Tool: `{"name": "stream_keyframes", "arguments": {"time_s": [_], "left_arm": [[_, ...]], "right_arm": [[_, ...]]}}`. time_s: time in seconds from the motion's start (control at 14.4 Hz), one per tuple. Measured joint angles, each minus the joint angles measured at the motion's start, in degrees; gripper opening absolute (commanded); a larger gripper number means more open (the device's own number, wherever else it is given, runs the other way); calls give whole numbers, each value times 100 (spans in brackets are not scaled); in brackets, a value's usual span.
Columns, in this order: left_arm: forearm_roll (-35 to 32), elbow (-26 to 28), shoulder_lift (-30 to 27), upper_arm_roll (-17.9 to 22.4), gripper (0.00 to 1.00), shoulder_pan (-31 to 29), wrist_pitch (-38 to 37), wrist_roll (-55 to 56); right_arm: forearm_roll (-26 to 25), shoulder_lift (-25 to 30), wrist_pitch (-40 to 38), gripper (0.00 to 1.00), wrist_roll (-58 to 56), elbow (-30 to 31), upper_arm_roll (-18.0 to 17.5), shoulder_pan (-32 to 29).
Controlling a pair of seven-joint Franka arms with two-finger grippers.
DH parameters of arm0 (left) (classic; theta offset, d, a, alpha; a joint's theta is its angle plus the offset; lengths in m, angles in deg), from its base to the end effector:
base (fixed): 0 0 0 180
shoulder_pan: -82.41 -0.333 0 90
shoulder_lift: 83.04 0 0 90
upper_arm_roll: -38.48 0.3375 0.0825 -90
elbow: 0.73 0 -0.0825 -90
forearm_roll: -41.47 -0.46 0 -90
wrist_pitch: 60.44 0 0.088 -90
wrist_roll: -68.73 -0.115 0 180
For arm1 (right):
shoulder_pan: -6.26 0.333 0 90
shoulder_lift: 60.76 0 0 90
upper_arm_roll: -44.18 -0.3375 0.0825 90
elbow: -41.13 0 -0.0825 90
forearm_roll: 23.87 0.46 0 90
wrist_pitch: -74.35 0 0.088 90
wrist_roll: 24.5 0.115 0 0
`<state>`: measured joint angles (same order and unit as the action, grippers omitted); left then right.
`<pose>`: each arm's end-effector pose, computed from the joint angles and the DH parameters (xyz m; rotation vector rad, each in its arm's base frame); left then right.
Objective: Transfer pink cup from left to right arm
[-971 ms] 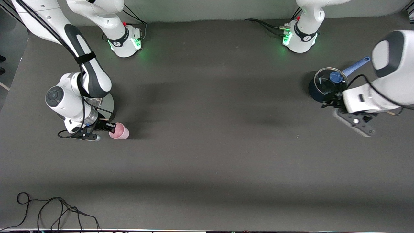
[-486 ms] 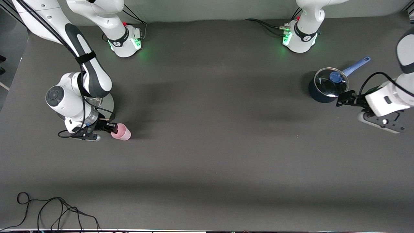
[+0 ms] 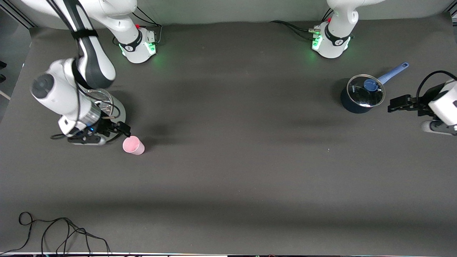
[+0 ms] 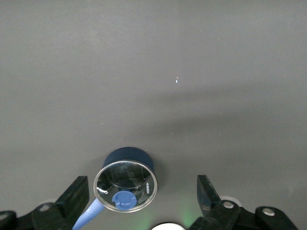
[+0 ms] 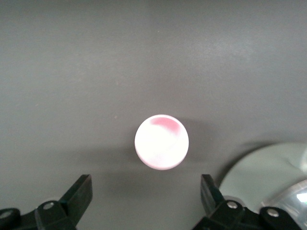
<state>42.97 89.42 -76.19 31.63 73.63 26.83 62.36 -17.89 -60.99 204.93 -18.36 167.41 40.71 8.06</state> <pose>0.6555 0.0227 0.5565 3.0762 -0.1183 -0.2555 0.5959 0.0581 0.3545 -3.0491 0.1225 -0.0954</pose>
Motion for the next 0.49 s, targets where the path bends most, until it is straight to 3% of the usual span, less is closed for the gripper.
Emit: {"name": "stream_keyframes", "arguments": {"time_s": [0.21,0.49], "left_arm": [[-2,24,-1,-40,100,65,122,298],[-42,246,-21,-88,100,328,569,887]], "right_arm": [[-1,477,-1255,100,-1,-619,4,0],[-45,634,-2648,100,-1,-1749,37,-10]]}}
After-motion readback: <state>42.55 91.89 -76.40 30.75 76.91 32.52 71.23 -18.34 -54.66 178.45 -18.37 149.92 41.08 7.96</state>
